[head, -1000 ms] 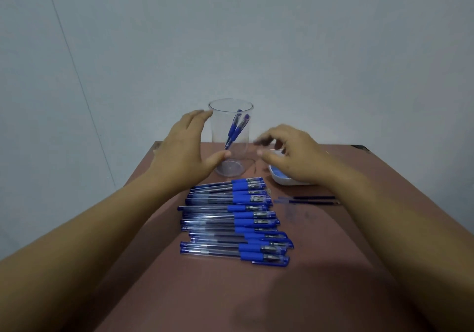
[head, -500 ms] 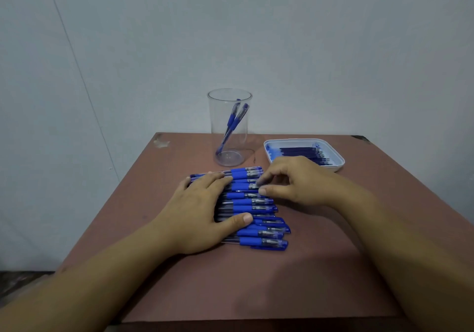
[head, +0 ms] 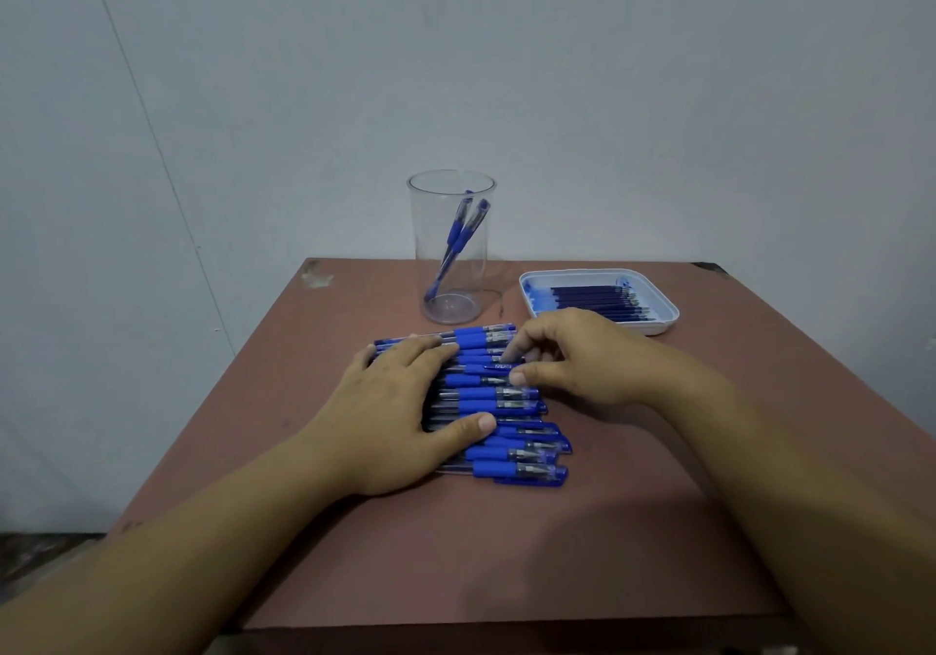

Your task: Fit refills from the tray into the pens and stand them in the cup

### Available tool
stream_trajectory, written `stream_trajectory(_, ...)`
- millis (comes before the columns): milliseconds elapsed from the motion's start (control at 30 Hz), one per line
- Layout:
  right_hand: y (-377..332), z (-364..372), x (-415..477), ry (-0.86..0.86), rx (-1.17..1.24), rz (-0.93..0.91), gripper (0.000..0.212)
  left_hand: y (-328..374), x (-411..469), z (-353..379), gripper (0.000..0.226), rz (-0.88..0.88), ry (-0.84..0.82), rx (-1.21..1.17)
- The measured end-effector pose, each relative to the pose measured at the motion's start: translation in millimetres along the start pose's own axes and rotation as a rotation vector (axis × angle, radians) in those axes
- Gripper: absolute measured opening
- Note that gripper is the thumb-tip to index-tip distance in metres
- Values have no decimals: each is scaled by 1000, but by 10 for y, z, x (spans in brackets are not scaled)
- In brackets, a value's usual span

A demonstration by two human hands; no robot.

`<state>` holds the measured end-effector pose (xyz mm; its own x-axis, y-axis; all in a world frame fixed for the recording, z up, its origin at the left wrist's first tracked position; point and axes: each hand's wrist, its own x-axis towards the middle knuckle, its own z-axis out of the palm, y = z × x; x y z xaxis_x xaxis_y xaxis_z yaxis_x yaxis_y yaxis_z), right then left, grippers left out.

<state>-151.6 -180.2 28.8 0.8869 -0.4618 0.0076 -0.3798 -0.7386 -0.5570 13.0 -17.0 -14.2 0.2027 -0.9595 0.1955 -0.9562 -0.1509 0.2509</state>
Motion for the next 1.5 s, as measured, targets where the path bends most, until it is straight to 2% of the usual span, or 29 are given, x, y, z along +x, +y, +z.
stream_trajectory(433,19,-88,-39,-6,-63,-17,13,28,-6,-31,97,-13,-14,-23)
stream_trajectory(567,-63,-253,-133,110,-110,-91,9,39,13,-152,88,36,85,-37)
stream_trajectory(700,-129,-417,-296,224,-137,-207,17,93,121,-381,68,173,219,-39)
stream_trajectory(767,-91,-417,-368,293,-40,-244,17,184,188,-468,56,224,244,-56)
stream_trajectory(867,45,-257,-376,449,114,-297,16,360,303,-498,39,241,198,-121)
stream_trajectory(967,172,-31,-320,546,322,-250,4,415,399,-360,27,210,168,-169)
stream_trajectory(1100,208,81,-283,519,383,-242,13,286,404,-153,16,233,250,-152)
stream_trajectory(1200,231,113,-271,482,295,-245,15,190,392,-111,19,266,299,-140)
stream_trajectory(1300,231,120,-265,509,193,-262,15,157,388,-92,25,290,271,-148)
stream_trajectory(1400,200,112,-276,545,171,-280,11,154,403,-82,28,263,261,-246)
stream_trajectory(1500,166,129,-290,512,205,-272,12,137,406,-56,23,246,292,-330)
